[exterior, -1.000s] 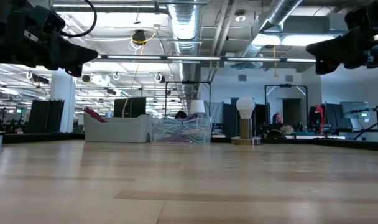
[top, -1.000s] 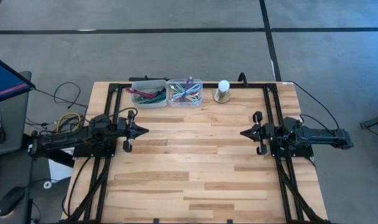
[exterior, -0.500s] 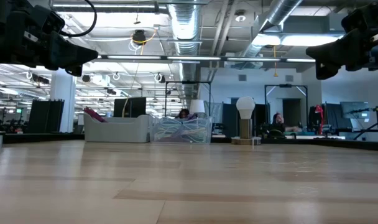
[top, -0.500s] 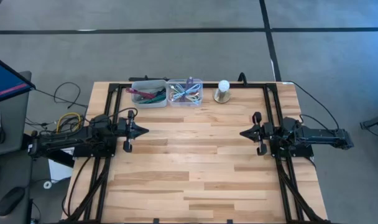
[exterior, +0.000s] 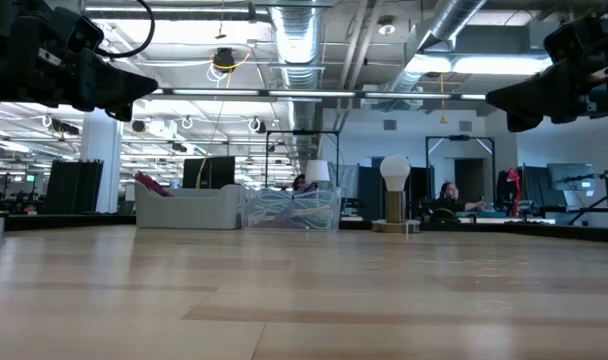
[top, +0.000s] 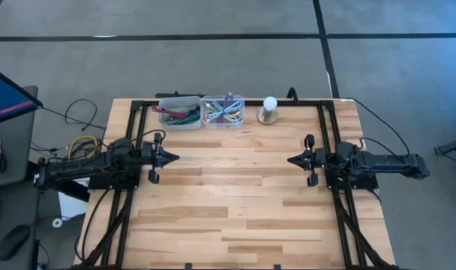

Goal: Pick & Place USB Port
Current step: Return to Home Position

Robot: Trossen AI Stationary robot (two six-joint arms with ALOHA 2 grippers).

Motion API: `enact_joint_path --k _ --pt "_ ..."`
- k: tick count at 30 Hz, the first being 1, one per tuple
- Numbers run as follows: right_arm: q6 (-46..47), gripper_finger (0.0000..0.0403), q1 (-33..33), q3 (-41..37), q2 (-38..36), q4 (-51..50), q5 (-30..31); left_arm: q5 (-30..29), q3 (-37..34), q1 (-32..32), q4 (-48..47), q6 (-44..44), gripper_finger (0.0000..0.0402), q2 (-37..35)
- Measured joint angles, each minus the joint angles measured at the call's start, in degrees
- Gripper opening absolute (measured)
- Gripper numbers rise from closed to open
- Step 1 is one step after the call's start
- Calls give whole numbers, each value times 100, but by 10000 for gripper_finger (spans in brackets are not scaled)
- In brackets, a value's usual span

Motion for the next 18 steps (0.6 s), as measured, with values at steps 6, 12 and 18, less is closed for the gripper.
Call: enact_joint_path --k 6,12,18 --pt "0 0 0 0 30 -2 2 -2 2 -324 36 -2 4 0" --pt "0 0 0 -2 30 -2 0 0 2 -981 38 -2 4 0" --pt "0 0 0 -4 30 -2 2 11 2 -1371 39 -4 4 0"
